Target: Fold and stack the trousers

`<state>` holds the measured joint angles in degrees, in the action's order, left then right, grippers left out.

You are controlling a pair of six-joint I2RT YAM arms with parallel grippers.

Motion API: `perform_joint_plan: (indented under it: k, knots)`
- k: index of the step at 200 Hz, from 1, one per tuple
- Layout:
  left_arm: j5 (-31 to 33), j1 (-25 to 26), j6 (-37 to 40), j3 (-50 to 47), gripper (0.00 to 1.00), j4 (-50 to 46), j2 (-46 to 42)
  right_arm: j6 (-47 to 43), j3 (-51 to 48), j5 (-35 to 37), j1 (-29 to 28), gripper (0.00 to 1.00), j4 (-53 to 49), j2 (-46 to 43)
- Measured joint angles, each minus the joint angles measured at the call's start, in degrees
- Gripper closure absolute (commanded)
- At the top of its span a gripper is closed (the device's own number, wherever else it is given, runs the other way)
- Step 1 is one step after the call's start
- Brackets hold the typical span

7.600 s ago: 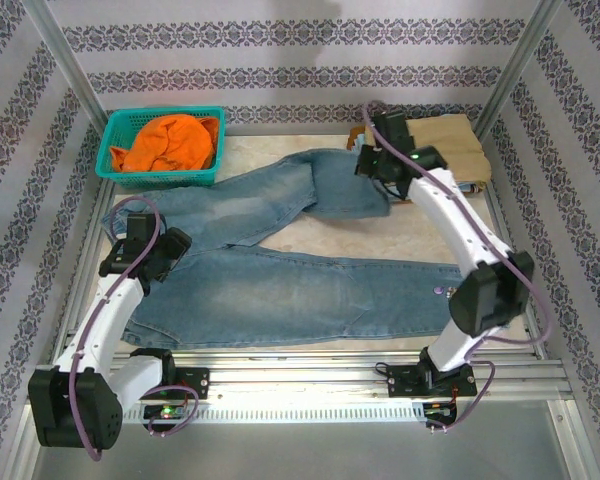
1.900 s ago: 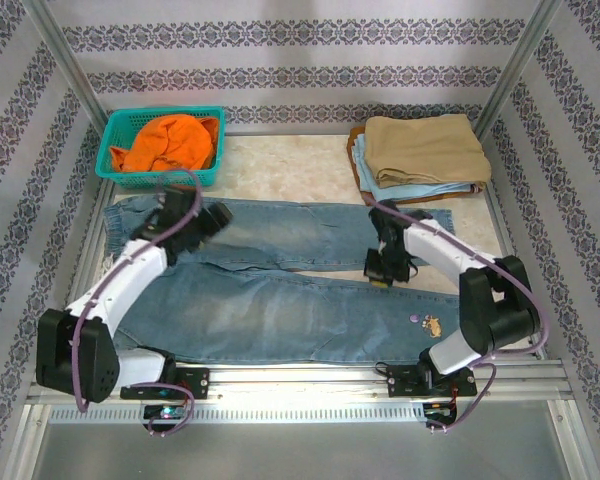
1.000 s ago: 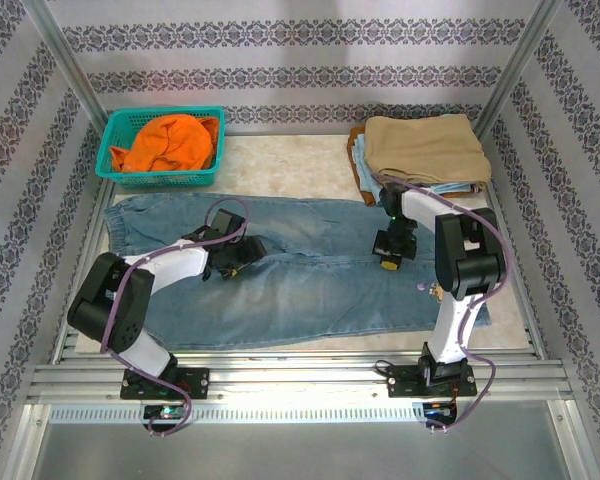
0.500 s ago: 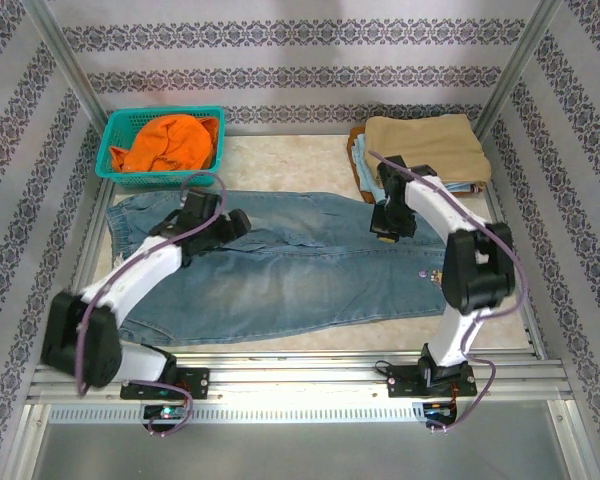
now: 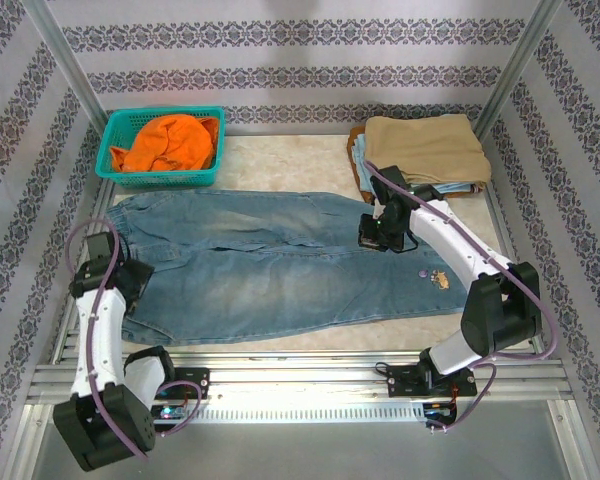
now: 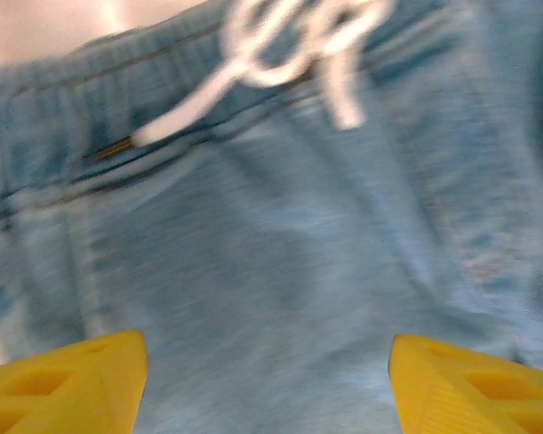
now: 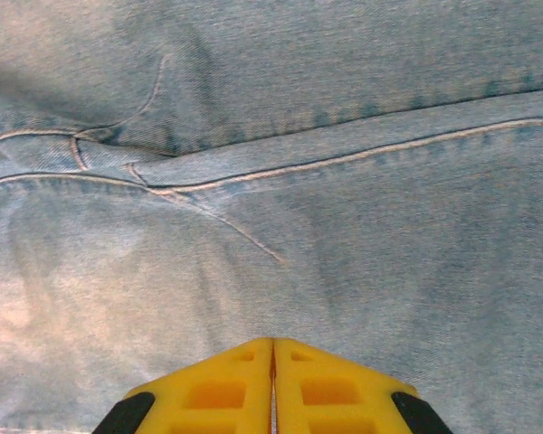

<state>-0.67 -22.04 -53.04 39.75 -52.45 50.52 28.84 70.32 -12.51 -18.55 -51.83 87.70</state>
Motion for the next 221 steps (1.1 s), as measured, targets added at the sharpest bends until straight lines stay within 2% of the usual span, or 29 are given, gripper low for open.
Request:
perform_joint_plan:
  k: [30, 71, 95, 107, 117, 140, 162, 191, 204, 221]
  knots:
    - [5.49, -1.20, -7.06, -4.33, 0.25, -6.05, -5.01, -0.35, -0.59, -2.51, 0.00, 0.89, 1.36, -0.02]
    - [7.32, -1.33, -12.28, -13.70, 0.24, -4.76, -4.90, -0.33, -3.37, -4.81, -0.44, 0.86, 2.43, -0.61]
    - [7.45, -1.33, -13.09, -15.61, 0.25, -3.37, -2.91, -0.33, -4.13, -5.01, -0.48, 0.86, 2.34, -1.68]
    - [7.91, -1.33, -13.29, -15.65, 0.31, -1.92, -2.51, -0.33, -4.13, -5.01, -0.48, 0.86, 2.43, -2.08]
    - [8.39, -1.33, -13.20, -15.65, 0.41, -0.48, -2.14, -0.33, -4.13, -5.01, -0.48, 0.86, 2.36, -2.27]
    - [8.87, -1.33, -12.87, -16.17, 0.53, 3.52, -0.94, -0.28, -4.04, -4.98, -0.48, 0.86, 2.29, -2.82]
    - [8.63, -1.33, -12.09, -17.05, 0.58, 6.14, -0.35, -0.11, -3.69, -4.92, -0.48, 0.86, 1.64, -3.08]
    - [8.55, -1.33, -10.86, -18.27, 0.82, 7.98, -0.50, 0.35, -3.58, -4.72, -0.48, 0.86, 0.81, -3.85]
    - [8.22, -1.36, -10.34, -18.58, 1.00, 8.39, -0.96, 0.81, -3.52, -4.44, -0.48, 0.86, 0.48, -4.13]
    - [7.72, -1.42, -10.01, -18.58, 1.00, 8.83, -1.75, 1.20, -3.34, -4.09, -0.48, 0.86, 0.07, -4.39]
